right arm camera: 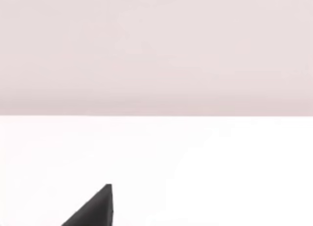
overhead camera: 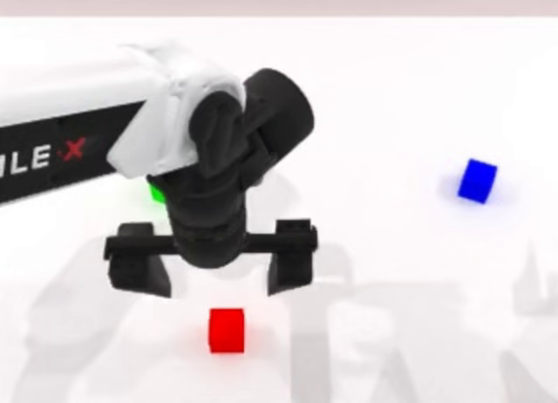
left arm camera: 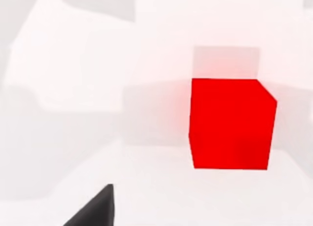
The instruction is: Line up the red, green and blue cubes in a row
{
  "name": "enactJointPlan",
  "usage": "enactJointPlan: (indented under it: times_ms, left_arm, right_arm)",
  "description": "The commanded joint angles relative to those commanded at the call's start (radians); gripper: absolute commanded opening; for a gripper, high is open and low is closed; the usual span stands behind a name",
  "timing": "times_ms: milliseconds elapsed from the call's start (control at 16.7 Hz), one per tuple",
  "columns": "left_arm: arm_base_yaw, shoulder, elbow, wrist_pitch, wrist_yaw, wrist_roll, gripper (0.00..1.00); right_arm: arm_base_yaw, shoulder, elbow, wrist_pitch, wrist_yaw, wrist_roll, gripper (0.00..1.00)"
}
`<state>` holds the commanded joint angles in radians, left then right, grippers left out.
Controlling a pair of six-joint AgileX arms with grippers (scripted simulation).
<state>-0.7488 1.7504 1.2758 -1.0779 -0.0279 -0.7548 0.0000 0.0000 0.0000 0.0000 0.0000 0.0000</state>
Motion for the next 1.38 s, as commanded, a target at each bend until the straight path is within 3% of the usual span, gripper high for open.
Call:
enactJointPlan:
  times_ms: [240, 840, 1020, 1380]
  left_arm:
    - [0.072, 0.107, 0.137, -0.039, 0.005, 0.147, 1.0]
    - [0.389, 0.483, 0.624, -0.172, 0.03, 0.798, 1.0]
    - [0.43, 0.519, 0.682, -0.181, 0.032, 0.86, 1.0]
    - [0.428, 0.521, 0.665, -0.163, 0.031, 0.859, 1.0]
  right_arm:
    - [0.0, 0.0, 0.0, 0.0, 0.0, 0.0, 1.0]
    - [0.0, 0.0, 0.0, 0.0, 0.0, 0.0, 1.0]
    - [0.0, 0.0, 0.0, 0.0, 0.0, 0.0, 1.0]
    - [0.0, 0.0, 0.0, 0.0, 0.0, 0.0, 1.0]
